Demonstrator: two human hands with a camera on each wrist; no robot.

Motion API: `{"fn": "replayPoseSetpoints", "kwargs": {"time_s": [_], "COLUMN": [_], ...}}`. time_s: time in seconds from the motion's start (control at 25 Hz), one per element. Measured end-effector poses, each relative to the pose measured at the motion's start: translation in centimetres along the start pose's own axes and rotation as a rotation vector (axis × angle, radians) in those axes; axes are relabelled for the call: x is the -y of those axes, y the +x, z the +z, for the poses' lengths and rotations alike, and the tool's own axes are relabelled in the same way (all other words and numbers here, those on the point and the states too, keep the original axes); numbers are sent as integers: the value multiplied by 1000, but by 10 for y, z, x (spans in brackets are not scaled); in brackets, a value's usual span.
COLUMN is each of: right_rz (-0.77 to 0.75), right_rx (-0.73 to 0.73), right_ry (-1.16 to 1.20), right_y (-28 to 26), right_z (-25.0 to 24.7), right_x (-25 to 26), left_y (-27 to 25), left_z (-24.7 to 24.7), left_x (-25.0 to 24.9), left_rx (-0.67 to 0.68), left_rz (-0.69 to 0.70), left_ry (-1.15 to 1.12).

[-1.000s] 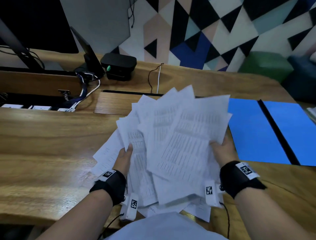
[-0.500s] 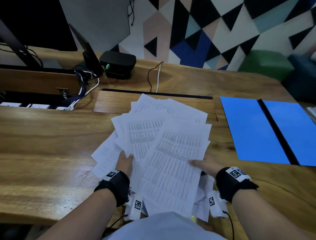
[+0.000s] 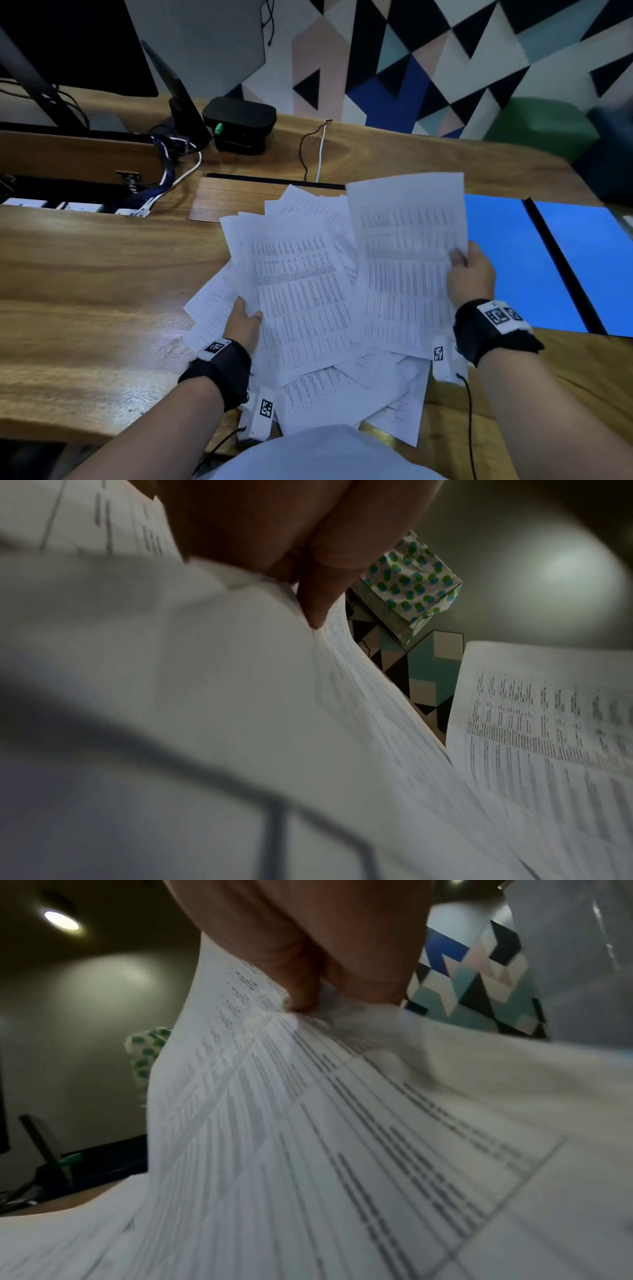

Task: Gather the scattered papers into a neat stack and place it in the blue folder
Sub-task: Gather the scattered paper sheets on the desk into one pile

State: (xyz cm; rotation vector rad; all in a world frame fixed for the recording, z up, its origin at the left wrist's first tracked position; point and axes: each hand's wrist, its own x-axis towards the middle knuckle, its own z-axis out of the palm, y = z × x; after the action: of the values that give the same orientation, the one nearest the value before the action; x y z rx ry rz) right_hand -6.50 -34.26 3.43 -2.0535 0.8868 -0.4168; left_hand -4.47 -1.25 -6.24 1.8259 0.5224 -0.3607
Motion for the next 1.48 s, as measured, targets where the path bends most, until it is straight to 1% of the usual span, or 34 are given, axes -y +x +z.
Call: {"fn": "replayPoseSetpoints", "kwargs": {"time_s": [0.08,0.2,0.28,0.36,0.4,0.44,0.52,0.56,0.6,0.68,0.72,0.8,0.84,0.96,1.0,1.04,1.08,1.16,1.2,1.28,1.4,1.44,1.48], "right_rz": [-73,-77,-86,-125,-121,-111,-77,-49,-26,-7,-11,0,16,22,28,26,11,11,32,65,42,42,50], "right_rx": [112,326,405,490,523,525,474,471,495,548,527,439,444,577,573,528,472,442,456,504,509,549,619], "right_ry": [-75,-261,-311,-310,-320,-386,-591,-651,-661,-591,-547,-487,-482,-475,-446,-446,-494,-609,-580,-421,-303,-281,-264], "right_y": [4,-4,-17,-28,-30,-28,-19,-12,-7,0,-1,-7,-15,-45,-51,-52,-51,-45,-43,-41,-51,-56,-63], "right_z": [11,42,66,87,93,95,90,84,78,69,63,57,56,57,57,56,56,54,54,54,53,55,56], "right_x": [15,20,17,9,2,-6,-23,-30,-35,-39,-38,-39,-40,-48,-49,-49,-50,-51,-50,-48,-47,-48,-46], "left_y": [-3,-6,-9,-15,-19,-23,-25,-27,-27,-22,-19,-11,-7,-8,-8,-8,-9,-9,-10,-12,-14,-15,-15], "left_z": [1,3,4,6,7,8,9,10,10,12,13,13,13,15,15,15,16,17,17,19,22,22,23], "left_x": [-3,-9,-15,-23,-25,-25,-19,-17,-15,-10,-9,-5,-2,1,2,3,4,6,5,4,3,3,3], "left_rx": [34,82,99,98,101,101,87,67,43,5,-1,-8,-14,-1,15,26,32,37,43,57,85,105,121], "left_rz": [-5,-29,-39,-40,-36,-26,-3,9,22,25,13,1,-7,-33,-25,-23,-18,-30,-32,-27,6,16,28], "left_ry": [19,24,-6,-70,-85,-78,-45,-23,3,37,30,-22,-56,-121,-128,-128,-137,-171,-187,-213,-250,-258,-260]}}
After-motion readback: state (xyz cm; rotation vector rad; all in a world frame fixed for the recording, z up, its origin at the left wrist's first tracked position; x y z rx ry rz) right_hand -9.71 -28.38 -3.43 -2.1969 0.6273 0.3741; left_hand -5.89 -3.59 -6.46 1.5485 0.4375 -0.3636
